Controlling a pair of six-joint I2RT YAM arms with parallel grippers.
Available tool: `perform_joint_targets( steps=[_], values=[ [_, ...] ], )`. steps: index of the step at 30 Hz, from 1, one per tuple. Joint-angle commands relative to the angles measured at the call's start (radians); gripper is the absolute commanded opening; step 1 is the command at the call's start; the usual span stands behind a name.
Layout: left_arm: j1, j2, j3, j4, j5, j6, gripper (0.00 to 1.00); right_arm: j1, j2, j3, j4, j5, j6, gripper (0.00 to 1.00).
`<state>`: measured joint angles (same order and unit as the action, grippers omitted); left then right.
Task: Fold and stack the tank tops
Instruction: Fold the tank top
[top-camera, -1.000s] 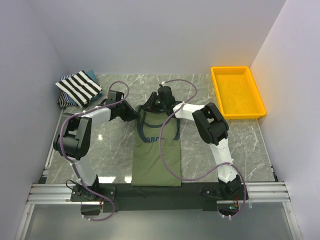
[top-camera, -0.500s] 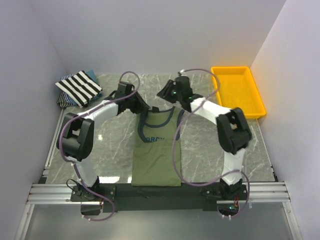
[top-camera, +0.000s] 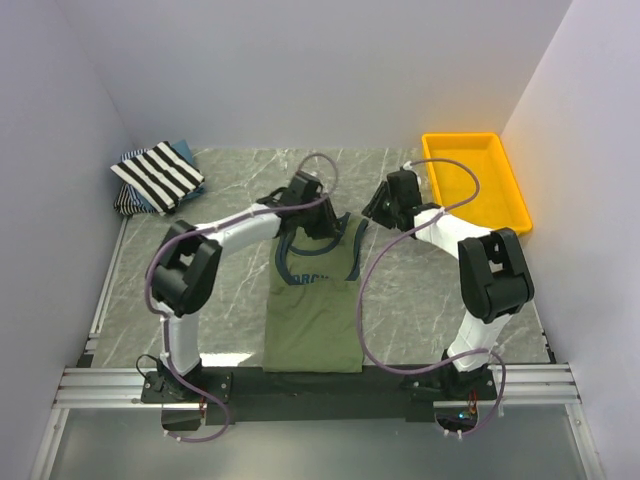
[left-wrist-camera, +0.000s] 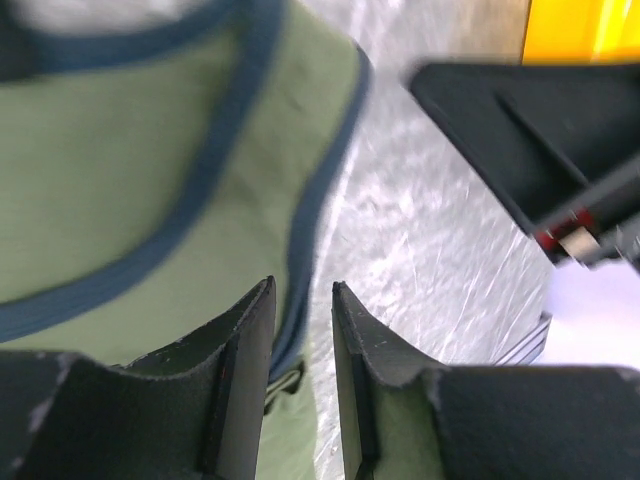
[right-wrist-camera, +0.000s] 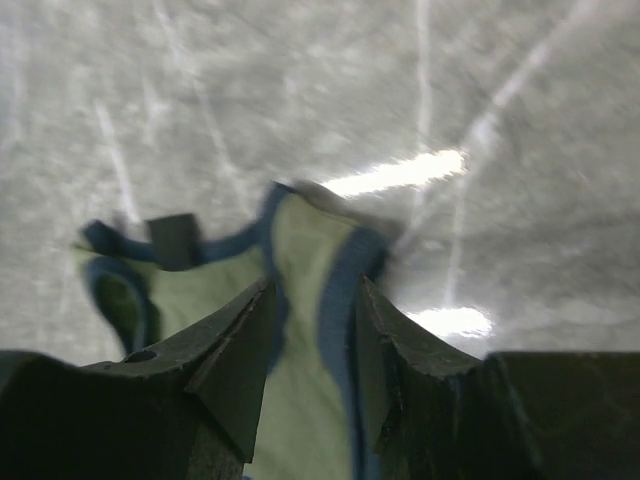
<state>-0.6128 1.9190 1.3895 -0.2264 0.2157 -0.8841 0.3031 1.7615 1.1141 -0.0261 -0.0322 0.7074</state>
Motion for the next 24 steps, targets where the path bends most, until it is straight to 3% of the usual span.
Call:
perform_joint_targets(
  steps=[1,10,21,24],
  values=[
    [-0.068,0.047,0.060,-0.019,0.010,0.043,0.36,-0.019,0.010,-0.011,0.008,0.031,-0.034,0.45],
    [-0.156,0.162,0.161,-0.088,-0.053,0.077,0.36,-0.036,0.099,-0.016,0.074,-0.041,-0.036,0.43],
    [-0.177,0.183,0.163,-0.106,-0.090,0.083,0.36,-0.036,0.193,0.033,0.101,-0.068,-0.008,0.43],
    [-0.177,0.184,0.154,-0.105,-0.088,0.082,0.36,-0.038,0.200,0.058,0.083,-0.054,-0.005,0.31]
  ],
)
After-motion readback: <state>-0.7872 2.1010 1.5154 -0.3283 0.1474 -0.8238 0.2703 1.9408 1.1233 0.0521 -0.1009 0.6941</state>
